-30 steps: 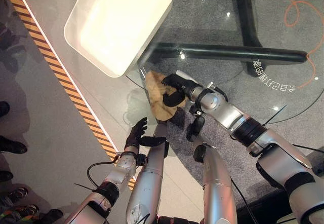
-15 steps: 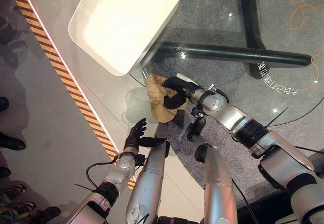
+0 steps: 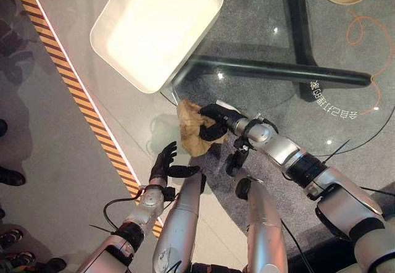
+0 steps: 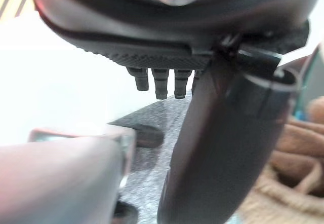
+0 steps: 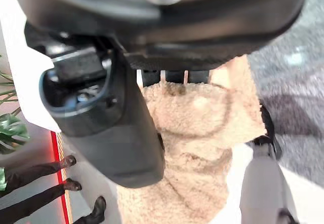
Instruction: Wipe the table with a cloth and put it in the basket.
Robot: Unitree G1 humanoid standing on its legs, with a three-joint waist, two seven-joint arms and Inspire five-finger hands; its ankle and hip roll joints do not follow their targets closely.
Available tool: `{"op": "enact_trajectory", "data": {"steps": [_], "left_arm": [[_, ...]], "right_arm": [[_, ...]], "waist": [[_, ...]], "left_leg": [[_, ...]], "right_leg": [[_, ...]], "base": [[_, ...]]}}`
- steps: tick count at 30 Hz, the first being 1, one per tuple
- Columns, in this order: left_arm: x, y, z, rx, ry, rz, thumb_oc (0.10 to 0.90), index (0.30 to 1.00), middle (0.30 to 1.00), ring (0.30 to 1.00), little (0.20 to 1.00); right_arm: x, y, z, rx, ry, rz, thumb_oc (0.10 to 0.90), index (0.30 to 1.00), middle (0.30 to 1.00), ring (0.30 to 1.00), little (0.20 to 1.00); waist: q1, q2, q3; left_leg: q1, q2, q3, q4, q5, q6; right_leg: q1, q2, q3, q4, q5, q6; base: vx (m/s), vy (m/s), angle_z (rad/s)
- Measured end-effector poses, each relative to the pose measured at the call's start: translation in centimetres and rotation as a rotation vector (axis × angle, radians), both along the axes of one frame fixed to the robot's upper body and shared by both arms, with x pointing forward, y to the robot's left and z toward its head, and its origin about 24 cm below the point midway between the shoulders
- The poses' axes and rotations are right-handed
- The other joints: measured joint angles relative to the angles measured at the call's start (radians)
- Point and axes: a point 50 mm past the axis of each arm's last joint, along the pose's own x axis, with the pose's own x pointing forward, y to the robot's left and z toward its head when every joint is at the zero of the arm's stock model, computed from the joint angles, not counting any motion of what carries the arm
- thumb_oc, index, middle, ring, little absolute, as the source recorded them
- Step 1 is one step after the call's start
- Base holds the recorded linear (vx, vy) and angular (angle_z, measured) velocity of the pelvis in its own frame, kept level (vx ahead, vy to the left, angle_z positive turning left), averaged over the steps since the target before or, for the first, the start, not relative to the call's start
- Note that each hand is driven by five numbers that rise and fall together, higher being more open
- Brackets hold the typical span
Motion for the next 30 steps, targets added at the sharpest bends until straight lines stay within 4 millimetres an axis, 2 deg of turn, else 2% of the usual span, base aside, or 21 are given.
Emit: {"op": "enact_trajectory", "data": {"steps": [6,13,20,24,30], "left_arm": [[0.3,1.1,0.9,-0.006,-0.063,0.099,0.800,0.900,0.900,0.900,0.900],[0.0,2.0,1.1,0.053,-0.110,0.149,0.800,0.900,0.900,0.900,0.900],[-0.8,2.6,0.7,0.114,-0.103,0.118,0.800,0.900,0.900,0.900,0.900],[-1.5,2.7,0.1,0.141,-0.088,0.097,0.800,0.900,0.900,0.900,0.900],[-1.3,2.3,1.1,0.183,-0.143,-0.016,0.800,0.900,0.900,0.900,0.900]], "right_arm": [[-0.5,-0.1,-1.0,0.058,0.037,0.010,0.100,0.300,0.300,0.300,0.200],[-1.1,-0.4,-2.0,0.114,0.071,0.003,0.100,0.300,0.300,0.300,0.200],[-1.2,0.0,-1.5,0.166,0.050,0.017,0.100,0.300,0.300,0.300,0.200],[-1.6,0.1,-1.2,0.269,0.045,0.008,0.100,0.300,0.300,0.300,0.200],[-1.8,0.1,0.5,0.425,-0.037,-0.030,0.100,0.300,0.300,0.300,0.200]], "waist": [[-0.003,-0.019,0.009],[-0.002,-0.032,0.013],[0.001,-0.034,0.013],[0.000,-0.035,0.014],[0.002,-0.034,0.014]], "left_leg": [[0.024,0.001,0.001,-0.013,-0.001,0.004],[0.107,0.002,0.002,-0.033,0.003,0.007],[0.180,0.003,0.010,-0.057,0.004,0.013],[0.225,0.002,0.029,-0.069,0.001,0.018],[0.268,0.002,0.046,-0.083,-0.005,0.024]], "right_leg": [[0.019,0.001,0.000,-0.005,0.002,0.001],[0.108,0.005,0.001,-0.038,0.005,0.006],[0.174,0.006,0.009,-0.056,0.005,0.009],[0.206,0.005,0.029,-0.063,0.007,0.014],[0.238,0.005,0.046,-0.069,0.010,0.018]], "base": [[-0.05,-0.055,0.00],[-0.02,-0.040,0.00],[-0.01,-0.009,-0.01],[-0.01,0.031,-0.10],[0.00,0.037,-0.06]]}}
